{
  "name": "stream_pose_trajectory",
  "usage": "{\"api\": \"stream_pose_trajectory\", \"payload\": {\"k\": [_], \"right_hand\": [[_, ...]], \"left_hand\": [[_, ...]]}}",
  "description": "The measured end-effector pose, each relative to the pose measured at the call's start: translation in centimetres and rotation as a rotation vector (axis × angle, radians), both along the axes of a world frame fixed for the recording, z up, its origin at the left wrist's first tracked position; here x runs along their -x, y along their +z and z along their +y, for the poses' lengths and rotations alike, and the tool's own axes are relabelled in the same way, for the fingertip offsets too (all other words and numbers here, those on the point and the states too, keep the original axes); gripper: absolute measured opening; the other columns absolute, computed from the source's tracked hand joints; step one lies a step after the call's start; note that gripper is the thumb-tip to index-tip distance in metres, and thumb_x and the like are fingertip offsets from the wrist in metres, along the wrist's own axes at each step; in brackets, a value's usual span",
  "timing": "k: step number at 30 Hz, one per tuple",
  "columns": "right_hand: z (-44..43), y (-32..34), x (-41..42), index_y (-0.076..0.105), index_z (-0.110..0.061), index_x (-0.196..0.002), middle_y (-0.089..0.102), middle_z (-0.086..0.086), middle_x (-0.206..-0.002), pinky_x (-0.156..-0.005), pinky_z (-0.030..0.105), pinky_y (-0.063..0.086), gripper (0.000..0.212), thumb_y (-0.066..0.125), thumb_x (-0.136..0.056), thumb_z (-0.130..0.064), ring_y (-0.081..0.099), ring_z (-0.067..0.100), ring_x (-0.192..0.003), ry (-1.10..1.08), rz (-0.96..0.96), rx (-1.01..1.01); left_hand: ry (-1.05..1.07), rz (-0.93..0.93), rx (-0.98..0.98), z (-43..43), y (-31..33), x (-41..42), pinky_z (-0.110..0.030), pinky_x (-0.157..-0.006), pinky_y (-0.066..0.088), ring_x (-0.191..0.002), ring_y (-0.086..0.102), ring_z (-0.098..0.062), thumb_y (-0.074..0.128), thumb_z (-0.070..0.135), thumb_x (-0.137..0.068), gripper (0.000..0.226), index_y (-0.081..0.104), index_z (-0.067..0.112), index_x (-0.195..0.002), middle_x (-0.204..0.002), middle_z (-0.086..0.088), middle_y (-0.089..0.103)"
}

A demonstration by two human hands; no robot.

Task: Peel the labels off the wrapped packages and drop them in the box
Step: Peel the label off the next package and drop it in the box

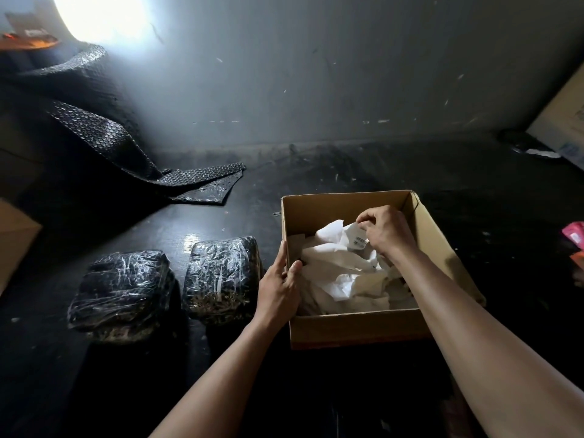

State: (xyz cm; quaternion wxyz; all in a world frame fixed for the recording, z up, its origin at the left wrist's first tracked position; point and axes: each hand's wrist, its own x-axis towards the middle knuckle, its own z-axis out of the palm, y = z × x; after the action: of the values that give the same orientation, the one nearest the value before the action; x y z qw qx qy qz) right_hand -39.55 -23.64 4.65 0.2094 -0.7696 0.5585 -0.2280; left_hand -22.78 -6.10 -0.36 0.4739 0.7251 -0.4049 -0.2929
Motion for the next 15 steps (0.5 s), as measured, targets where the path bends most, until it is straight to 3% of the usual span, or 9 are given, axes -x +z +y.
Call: {"api": "stream_pose_trajectory", "payload": {"k": [2, 5, 9, 12, 15], "right_hand": [[0.14, -0.13, -0.13, 0.078, -0.017, -0.092, 0.070, 0.009, -0.106, -0.084, 0.032, 0.057, 0.016, 0.065, -0.092, -0.009, 0.065, 0.023, -0.100, -0.001, 0.012, 0.005], [0.37, -0.20, -0.34, 0.075, -0.013, -0.094, 0.072, 0.008, -0.104, -0.080, 0.033, 0.058, 0.013, 0.063, -0.093, -0.008, 0.067, 0.022, -0.097, 0.000, 0.014, -0.002], [0.39, -0.08, -0.33, 0.070, -0.009, -0.117, 0.076, 0.009, -0.102, -0.092, 0.037, 0.056, 0.028, 0.066, -0.089, -0.008, 0.070, 0.023, -0.099, 0.004, -0.031, -0.016], [0.37, -0.13, -0.22, 0.075, -0.010, -0.101, 0.075, 0.011, -0.104, -0.084, 0.036, 0.059, 0.013, 0.065, -0.093, -0.008, 0.070, 0.025, -0.098, -0.007, -0.006, 0.007], [0.31, -0.52, -0.20, 0.075, -0.012, -0.095, 0.072, 0.010, -0.107, -0.080, 0.033, 0.060, 0.018, 0.061, -0.094, -0.003, 0.068, 0.024, -0.098, -0.003, 0.018, 0.025]], "left_hand": [[-0.003, -0.002, -0.003, -0.04, -0.04, -0.02, 0.003, -0.072, 0.037, -0.102, 0.059, -0.002, 0.054, 0.033, -0.102, 0.057, 0.020, 0.063, -0.137, -0.113, 0.020, 0.060], [-0.005, -0.012, -0.006, -0.09, -0.32, -0.14, -0.001, -0.073, 0.039, -0.097, 0.061, -0.002, 0.053, 0.035, -0.102, 0.058, 0.018, 0.063, -0.138, -0.111, 0.015, 0.062], [-0.007, -0.009, 0.000, -0.19, -0.53, -0.16, -0.003, -0.073, 0.041, -0.089, 0.060, 0.004, 0.054, 0.036, -0.102, 0.058, 0.019, 0.065, -0.137, -0.107, 0.015, 0.063], [-0.007, -0.007, 0.005, -0.27, -0.54, -0.16, -0.003, -0.074, 0.041, -0.093, 0.061, 0.002, 0.054, 0.035, -0.102, 0.058, 0.020, 0.067, -0.136, -0.109, 0.017, 0.063], [-0.013, -0.013, 0.009, -0.23, -0.54, -0.21, -0.007, -0.075, 0.042, -0.095, 0.061, -0.002, 0.053, 0.037, -0.102, 0.057, 0.019, 0.065, -0.138, -0.109, 0.017, 0.061]]}}
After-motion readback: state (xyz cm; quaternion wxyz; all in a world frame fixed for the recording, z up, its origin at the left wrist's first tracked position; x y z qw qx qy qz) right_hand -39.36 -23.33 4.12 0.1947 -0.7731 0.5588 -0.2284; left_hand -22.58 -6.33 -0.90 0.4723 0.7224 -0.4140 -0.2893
